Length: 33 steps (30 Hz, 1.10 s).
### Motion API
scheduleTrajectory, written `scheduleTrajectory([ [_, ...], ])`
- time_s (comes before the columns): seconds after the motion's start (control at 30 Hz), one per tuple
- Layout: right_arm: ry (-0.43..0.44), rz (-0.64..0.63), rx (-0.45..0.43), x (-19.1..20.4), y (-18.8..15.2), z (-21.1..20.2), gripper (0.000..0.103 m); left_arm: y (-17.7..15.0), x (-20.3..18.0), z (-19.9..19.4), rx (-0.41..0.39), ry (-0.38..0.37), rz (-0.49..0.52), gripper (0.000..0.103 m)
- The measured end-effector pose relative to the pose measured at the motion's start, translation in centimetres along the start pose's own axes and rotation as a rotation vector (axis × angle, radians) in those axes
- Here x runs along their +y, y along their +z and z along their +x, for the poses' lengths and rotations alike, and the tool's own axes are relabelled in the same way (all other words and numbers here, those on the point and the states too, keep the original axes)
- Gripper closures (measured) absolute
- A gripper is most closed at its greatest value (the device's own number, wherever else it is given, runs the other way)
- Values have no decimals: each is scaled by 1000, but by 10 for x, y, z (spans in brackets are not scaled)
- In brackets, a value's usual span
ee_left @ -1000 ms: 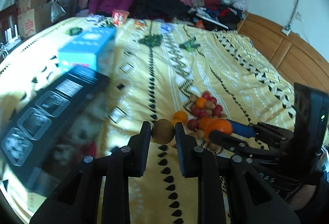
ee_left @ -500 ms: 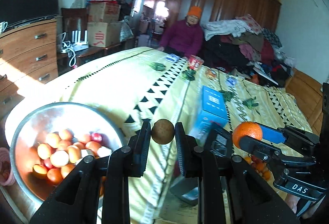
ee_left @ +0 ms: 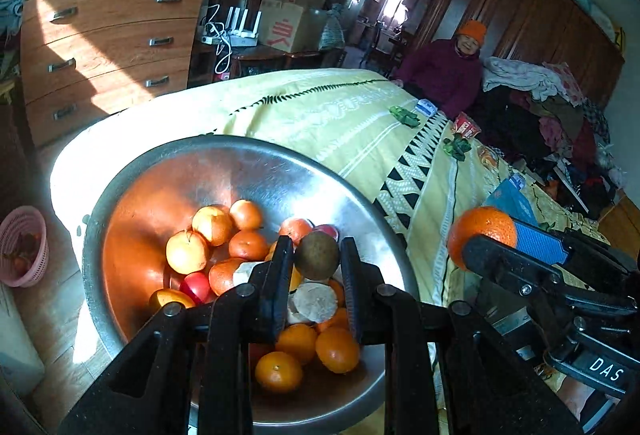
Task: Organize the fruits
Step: 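Carry the kiwi and orange into the steel bowl and open both tools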
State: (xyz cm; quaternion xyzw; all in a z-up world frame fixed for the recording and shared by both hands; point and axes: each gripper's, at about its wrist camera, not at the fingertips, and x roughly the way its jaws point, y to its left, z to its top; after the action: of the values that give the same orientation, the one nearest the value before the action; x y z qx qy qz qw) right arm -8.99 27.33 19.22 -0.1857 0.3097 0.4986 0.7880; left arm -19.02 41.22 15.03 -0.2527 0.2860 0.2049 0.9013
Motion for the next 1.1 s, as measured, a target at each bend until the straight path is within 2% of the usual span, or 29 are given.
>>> scheduleTrajectory([
  [0.33, 78, 71, 106, 10, 4, 54, 62, -1, 22, 26, 61, 45, -34, 79],
  [0.7, 98, 111, 152, 8, 2, 66, 61, -2, 34, 36, 95, 81, -56, 78],
  [0.8, 97, 117, 157, 8, 1, 67, 61, -1, 34, 34, 91, 82, -57, 65],
  [0.87, 102, 114, 164, 10, 1, 67, 61, -1, 34, 32, 84, 92, -58, 53],
  [0.97, 93, 110, 156, 11, 2, 66, 58, 0, 35, 31, 77, 102, -69, 44],
  [1.1, 66, 120, 123, 7, 6, 57, 35, 1, 38, 30, 72, 122, -82, 40],
])
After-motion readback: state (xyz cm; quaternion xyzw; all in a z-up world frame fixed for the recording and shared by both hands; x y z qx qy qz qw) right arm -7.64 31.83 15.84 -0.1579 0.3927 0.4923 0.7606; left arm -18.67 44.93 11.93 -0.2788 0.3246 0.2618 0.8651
